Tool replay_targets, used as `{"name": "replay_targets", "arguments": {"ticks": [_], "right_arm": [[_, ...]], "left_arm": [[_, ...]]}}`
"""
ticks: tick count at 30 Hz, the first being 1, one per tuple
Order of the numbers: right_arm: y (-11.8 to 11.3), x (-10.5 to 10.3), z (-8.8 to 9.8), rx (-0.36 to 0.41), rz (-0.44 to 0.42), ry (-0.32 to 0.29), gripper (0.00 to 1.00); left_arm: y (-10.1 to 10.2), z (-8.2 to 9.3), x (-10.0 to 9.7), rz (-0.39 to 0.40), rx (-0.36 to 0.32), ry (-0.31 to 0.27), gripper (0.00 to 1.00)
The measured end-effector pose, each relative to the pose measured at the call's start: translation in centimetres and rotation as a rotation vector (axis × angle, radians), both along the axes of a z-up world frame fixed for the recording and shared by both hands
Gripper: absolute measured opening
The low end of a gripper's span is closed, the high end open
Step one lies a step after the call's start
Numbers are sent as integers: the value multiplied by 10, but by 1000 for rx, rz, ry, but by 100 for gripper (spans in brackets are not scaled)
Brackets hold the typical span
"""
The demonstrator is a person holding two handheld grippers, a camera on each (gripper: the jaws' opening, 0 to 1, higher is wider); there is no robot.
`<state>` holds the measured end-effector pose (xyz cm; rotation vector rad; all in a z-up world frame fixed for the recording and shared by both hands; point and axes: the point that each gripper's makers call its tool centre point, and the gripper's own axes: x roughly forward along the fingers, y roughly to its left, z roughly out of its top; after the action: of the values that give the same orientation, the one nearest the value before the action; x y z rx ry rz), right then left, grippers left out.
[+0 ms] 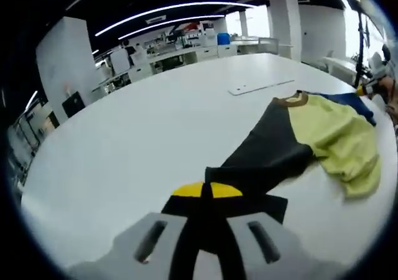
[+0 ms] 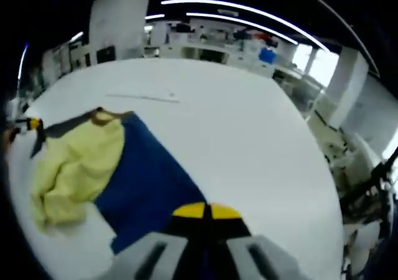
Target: Fold the garment on the visible template until the final outline fits inside the template.
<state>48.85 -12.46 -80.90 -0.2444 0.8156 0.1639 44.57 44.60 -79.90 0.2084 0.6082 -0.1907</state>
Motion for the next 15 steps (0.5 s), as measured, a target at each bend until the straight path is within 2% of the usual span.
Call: {"name": "replay_targets", "arguments": {"ticks": [4, 6, 8, 11, 12, 15], "right_arm": [[-5, 15, -12, -72, 25, 14, 0], [-5, 14, -12, -82, 27, 10, 0], [-8, 22, -16, -97, 31, 8, 0], [-13, 20, -17, -120, 40, 12, 0], [-14, 21, -17, -119, 39, 13, 0], [-10, 20, -15, -54, 0, 0, 0]], "left_arm": [[3, -2, 2, 8, -13, 5, 0], [2, -2, 2, 7, -6, 7, 0], [3, -2, 3, 9, -4, 9, 0], [5, -3, 4, 18, -3, 9, 0], [5, -2, 4, 17, -3, 9, 0], [6, -2, 3, 24, -2, 12, 0]]}}
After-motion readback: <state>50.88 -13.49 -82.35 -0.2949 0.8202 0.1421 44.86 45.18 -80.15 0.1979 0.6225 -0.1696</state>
